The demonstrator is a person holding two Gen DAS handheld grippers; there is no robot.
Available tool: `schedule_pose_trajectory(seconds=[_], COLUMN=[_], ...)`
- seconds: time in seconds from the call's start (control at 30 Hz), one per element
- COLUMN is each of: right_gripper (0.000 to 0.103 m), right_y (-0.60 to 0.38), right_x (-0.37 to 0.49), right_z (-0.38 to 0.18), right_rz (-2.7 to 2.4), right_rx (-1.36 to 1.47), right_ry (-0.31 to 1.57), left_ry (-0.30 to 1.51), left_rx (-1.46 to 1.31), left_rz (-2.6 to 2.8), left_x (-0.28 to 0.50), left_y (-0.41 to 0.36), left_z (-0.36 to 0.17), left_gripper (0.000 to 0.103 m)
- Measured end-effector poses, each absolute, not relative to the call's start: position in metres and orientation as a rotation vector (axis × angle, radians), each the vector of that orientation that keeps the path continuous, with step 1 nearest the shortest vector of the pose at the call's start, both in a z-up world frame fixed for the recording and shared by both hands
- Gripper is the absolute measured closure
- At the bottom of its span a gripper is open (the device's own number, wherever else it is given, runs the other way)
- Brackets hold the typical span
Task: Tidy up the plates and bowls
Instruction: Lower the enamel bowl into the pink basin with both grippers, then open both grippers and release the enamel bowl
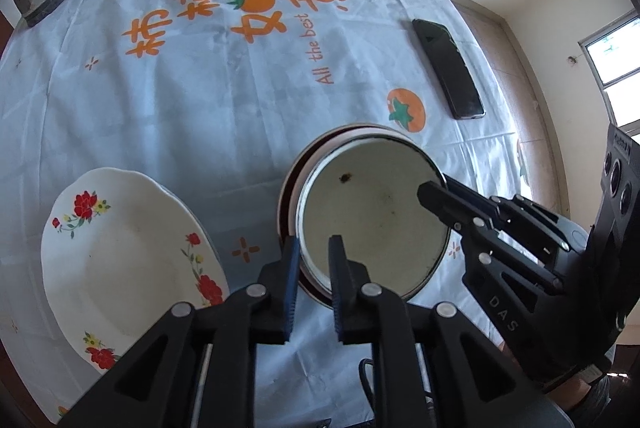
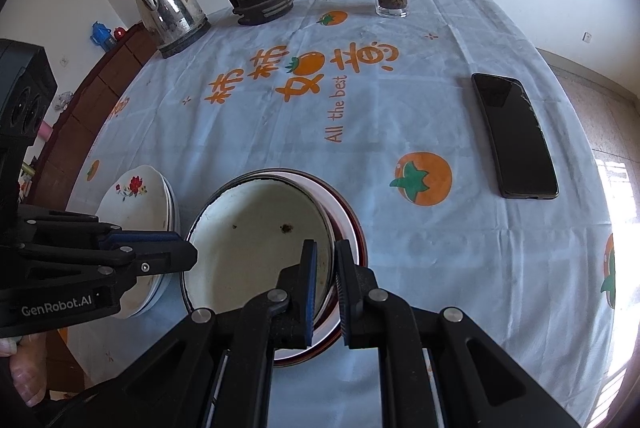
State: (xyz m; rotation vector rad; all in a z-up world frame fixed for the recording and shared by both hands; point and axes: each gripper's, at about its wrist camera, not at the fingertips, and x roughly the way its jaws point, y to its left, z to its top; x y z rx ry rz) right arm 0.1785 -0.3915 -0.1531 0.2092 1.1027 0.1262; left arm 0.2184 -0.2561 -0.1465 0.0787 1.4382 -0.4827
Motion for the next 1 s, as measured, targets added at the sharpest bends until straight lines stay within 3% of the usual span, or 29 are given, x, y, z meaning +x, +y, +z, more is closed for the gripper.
schedule_pose_trajectory(seconds=[0.33, 0.43, 0.5, 0.6, 0.67, 0.73, 0.93, 1.0], right_gripper=[0.092, 0.092, 0.091, 0.083, 0.068, 0.061, 0.041, 0.04], right_y=[-0.39, -0.391, -0.392, -0.39, -0.388, -0.385, -0.392, -0.396], right_x=[0.177, 0.176, 0.176, 0.174, 0.174, 0.172, 0.166, 0.166], right_z=[-0.153, -0.153, -0.153, -0.152, -0.152, -0.15, -0.14, -0.139], right_rz=[0.127, 0.131, 0.136, 0.155, 0.175, 0.187, 0.138, 0.114], right_rx=[0.197, 0.202, 0.208, 0.218, 0.229, 0.227, 0.235, 0.237], right_ry=[1.09, 1.085, 1.082, 1.077, 1.072, 1.062, 0.999, 0.994], left_ry=[1.447, 1.445, 1.439, 1.432, 1.431, 1.429, 1.427, 1.429], left_rx=[0.061, 0.061, 0.061, 0.053, 0.049, 0.044, 0.022, 0.021], left_rz=[-0.487, -0.487, -0.485, -0.483, -0.482, -0.48, -0.465, -0.461], left_x=[0.218, 0.218, 0.217, 0.217, 0.217, 0.218, 0.219, 0.219], left_y=[-0.256, -0.256, -0.256, -0.255, -0.254, -0.252, -0.247, -0.246], left_z=[-0.147, -0.146, -0.145, -0.143, -0.143, -0.143, -0.143, -0.145], left_gripper=[0.084, 0.079, 0.07, 0.062, 0.061, 0.061, 0.056, 0.054])
